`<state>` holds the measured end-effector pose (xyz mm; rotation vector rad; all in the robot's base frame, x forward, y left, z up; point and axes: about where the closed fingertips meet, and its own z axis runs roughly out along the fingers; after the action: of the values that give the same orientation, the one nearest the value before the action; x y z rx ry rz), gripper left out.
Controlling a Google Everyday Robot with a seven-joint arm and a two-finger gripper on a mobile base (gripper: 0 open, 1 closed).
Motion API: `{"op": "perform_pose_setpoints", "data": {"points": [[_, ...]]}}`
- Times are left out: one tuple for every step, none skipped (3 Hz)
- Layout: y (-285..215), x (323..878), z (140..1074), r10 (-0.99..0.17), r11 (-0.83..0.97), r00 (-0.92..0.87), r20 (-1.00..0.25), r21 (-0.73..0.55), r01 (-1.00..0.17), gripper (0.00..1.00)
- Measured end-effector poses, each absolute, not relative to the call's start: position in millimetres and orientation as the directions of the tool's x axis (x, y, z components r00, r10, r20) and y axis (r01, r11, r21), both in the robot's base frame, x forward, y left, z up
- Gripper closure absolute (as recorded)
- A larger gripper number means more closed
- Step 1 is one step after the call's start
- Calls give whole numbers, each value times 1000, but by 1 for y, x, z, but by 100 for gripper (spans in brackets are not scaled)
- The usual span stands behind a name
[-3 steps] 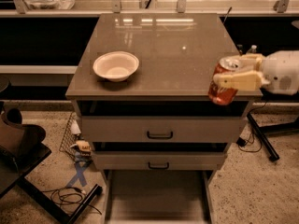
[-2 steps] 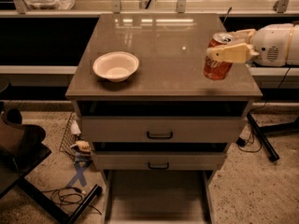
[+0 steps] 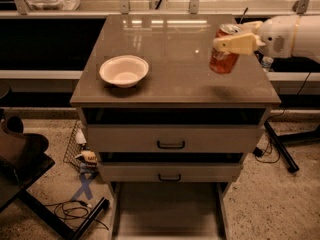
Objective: Pick coke can from bottom drawer and place on counter
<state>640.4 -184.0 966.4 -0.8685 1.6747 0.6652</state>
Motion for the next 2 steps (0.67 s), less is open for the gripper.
{"op": "perform_pose_setpoints", "data": {"points": [[-161, 745, 944, -139, 603, -228, -964, 100, -791, 100], [-144, 804, 944, -109, 632, -239, -965, 119, -766, 100]]}}
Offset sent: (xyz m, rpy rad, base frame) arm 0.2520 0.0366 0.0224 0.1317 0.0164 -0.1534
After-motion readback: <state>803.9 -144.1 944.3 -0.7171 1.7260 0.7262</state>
